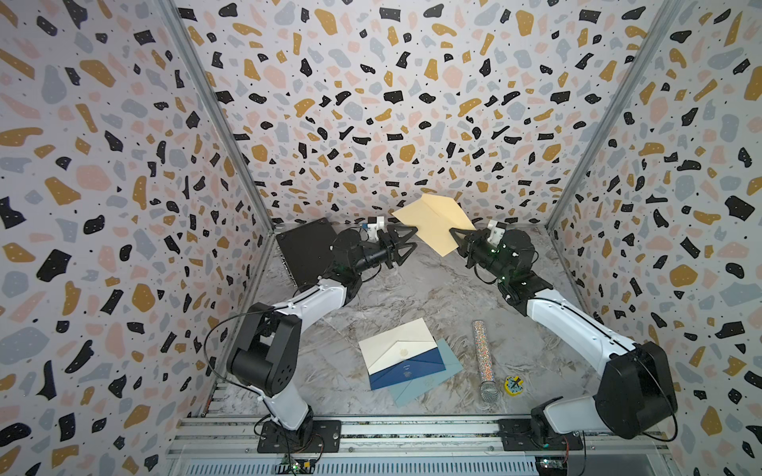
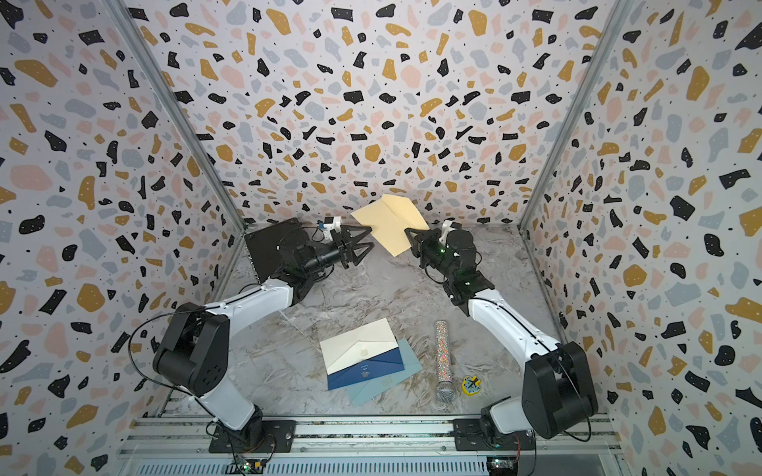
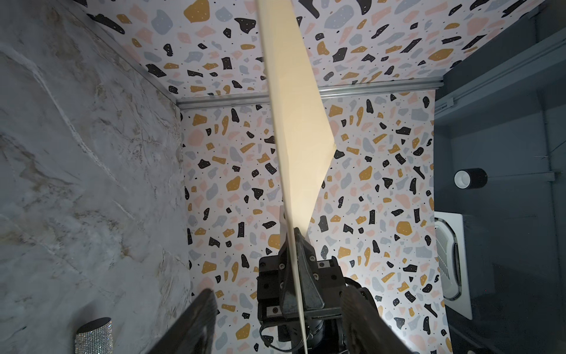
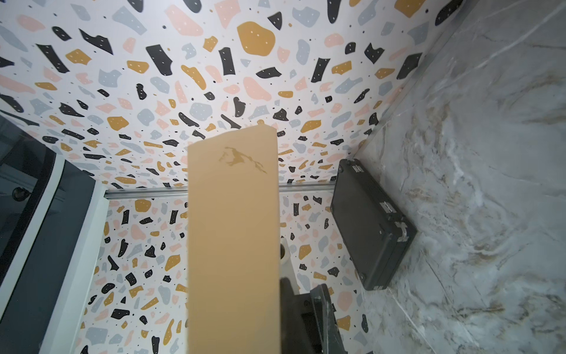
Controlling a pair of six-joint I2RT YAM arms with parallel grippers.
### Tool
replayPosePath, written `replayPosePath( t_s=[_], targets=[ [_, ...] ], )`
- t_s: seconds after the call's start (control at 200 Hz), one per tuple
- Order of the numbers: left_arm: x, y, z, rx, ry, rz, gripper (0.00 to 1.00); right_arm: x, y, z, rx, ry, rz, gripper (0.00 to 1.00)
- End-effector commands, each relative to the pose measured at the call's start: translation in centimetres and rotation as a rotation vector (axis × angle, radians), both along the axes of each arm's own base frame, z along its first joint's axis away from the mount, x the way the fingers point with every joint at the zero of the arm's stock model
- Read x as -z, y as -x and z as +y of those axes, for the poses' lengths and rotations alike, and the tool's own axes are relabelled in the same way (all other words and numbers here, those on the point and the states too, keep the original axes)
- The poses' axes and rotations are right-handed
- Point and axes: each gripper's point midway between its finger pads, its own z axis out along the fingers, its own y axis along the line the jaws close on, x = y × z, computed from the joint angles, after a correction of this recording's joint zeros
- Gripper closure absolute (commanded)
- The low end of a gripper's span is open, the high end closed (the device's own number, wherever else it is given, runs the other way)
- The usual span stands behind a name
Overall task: Take the letter paper out of the envelope
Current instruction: Pick up the envelope from the envelope.
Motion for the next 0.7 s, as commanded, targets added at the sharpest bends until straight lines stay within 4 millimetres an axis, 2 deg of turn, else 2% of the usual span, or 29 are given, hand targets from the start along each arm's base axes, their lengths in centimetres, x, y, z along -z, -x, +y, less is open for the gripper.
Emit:
replayPosePath(
  t_s=[0.0,0.165,0.285,0.496,0.666,0.696],
  targets=[
    [-3.7,-0.1,-0.5,0.024,0.048,-0.109,0.39,-1.9,0.6,0.7,-0.049,-0.071,0.004,1.0],
    [-3.3,-0.6,-1.3,0.053,0.052,-0.099,0.53,-1.0,0.7,0.8,-0.056,-0.079,0.037,1.0],
    [-2.6,-0.9,-1.7,0.064,0.063,-0.078,0.61,-1.4,0.6,1.1,-0.069,-0.089,0.039,1.0],
    [-3.5,-1.5,-2.1,0.071,0.096,-0.088,0.77,-1.1,0.6,1.2,-0.075,-0.09,0.056,1.0],
    [-3.7,-1.8,-2.2,0.077,0.118,-0.08,1.0,-1.1,0.4,1.7,-0.101,-0.08,0.055,1.0],
    [-3.8,-1.8,-2.2,0.081,0.123,-0.08,1.0,-1.0,0.5,1.9,-0.112,-0.067,0.057,1.0]
  ],
)
